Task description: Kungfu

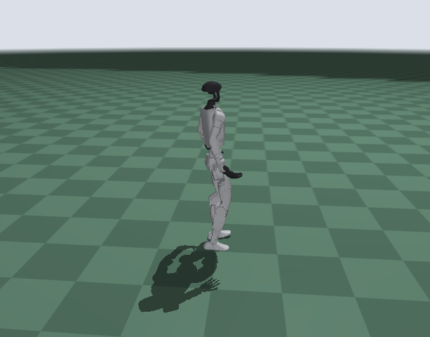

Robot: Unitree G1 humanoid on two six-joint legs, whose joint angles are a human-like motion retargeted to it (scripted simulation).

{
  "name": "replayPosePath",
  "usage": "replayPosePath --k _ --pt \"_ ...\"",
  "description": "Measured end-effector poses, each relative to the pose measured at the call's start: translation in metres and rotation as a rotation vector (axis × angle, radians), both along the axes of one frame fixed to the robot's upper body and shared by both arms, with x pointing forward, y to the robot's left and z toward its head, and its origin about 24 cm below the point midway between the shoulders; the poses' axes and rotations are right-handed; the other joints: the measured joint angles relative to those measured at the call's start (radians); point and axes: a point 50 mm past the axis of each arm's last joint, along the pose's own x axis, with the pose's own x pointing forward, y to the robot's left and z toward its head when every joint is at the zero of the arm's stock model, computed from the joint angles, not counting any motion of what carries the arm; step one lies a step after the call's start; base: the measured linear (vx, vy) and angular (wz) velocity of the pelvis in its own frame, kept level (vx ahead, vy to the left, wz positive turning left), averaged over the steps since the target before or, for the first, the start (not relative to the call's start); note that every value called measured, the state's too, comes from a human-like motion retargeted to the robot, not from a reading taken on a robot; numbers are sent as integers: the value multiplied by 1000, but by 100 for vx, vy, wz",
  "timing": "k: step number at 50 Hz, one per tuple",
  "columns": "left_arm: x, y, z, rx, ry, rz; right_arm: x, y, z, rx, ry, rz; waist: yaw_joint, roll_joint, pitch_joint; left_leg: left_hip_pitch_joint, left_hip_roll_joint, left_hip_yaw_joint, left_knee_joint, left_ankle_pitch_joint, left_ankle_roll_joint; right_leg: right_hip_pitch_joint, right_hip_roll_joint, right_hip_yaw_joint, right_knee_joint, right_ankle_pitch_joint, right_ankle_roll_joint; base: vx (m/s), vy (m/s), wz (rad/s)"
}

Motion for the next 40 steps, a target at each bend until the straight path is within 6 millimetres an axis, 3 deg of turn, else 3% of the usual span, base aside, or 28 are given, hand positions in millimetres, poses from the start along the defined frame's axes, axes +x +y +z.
replayPosePath --k 4,8,12,15,17,18,20,23,26,30,35,40 --pt "-7 6 -15 400 11 -88 22 -39 3 -311 74 458 -65 40 53 38 39 35 -16 0 -13 56 -34 72 -42 106 5 -42 -14 -53" --pt "-46 -25 -40 563 115 -143 56 -64 11 -528 111 877 -108 80 82 77 89 143 -30 -14 -38 84 -115 36 -94 228 -24 -48 -17 -145" --pt "-76 -62 -55 553 235 -158 82 -64 17 -605 84 1117 -102 89 91 138 122 306 -64 -31 -72 72 -189 -65 -129 300 -16 -45 -31 -203" --pt "-86 -83 -59 506 285 -156 92 -53 17 -593 33 1207 -109 73 99 179 124 383 -77 -43 -101 72 -227 -152 -167 288 98 -45 -43 -176" --pt "-87 -89 -61 501 301 -152 95 -41 15 -557 1 1239 -114 82 116 216 150 424 -85 -44 -122 72 -187 -151 -171 189 46 -48 -53 -158" --pt "-86 -88 -61 522 308 -144 94 -35 14 -531 -12 1250 -118 94 123 235 172 440 -90 -42 -133 72 -148 -136 -175 149 -26 -47 -58 -134" --pt "-83 -84 -61 560 293 -126 89 -25 11 -477 -22 1274 -134 96 133 260 208 462 -80 -25 -165 91 -111 -151 -209 116 -94 -41 -62 -100" --pt "-83 -72 -59 607 293 -142 78 -17 5 -478 -9 1231 -163 94 118 280 253 500 -67 48 -194 97 -53 -99 -228 71 -115 -34 -67 -47" --pt "-78 -68 -58 614 301 -118 82 -16 5 -531 -30 1115 -200 88 116 260 298 507 -8 149 -178 82 -24 -43 -222 38 -132 -41 -54 -47" --pt "-62 -60 -56 606 239 -35 88 -15 6 -504 -56 1007 -248 36 124 164 301 428 193 193 -20 85 -47 -3 -220 8 -154 -32 -47 -70" --pt "-45 -60 -55 661 190 -66 64 -10 -4 -375 32 865 -154 -11 108 10 185 196 375 117 -116 80 -24 95 -230 2 -183 -13 -44 -121" --pt "-52 -69 -57 681 194 27 37 -8 -18 -421 248 663 -95 -7 79 -99 98 173 337 105 -134 76 11 138 -232 -8 -198 0 -31 -104"
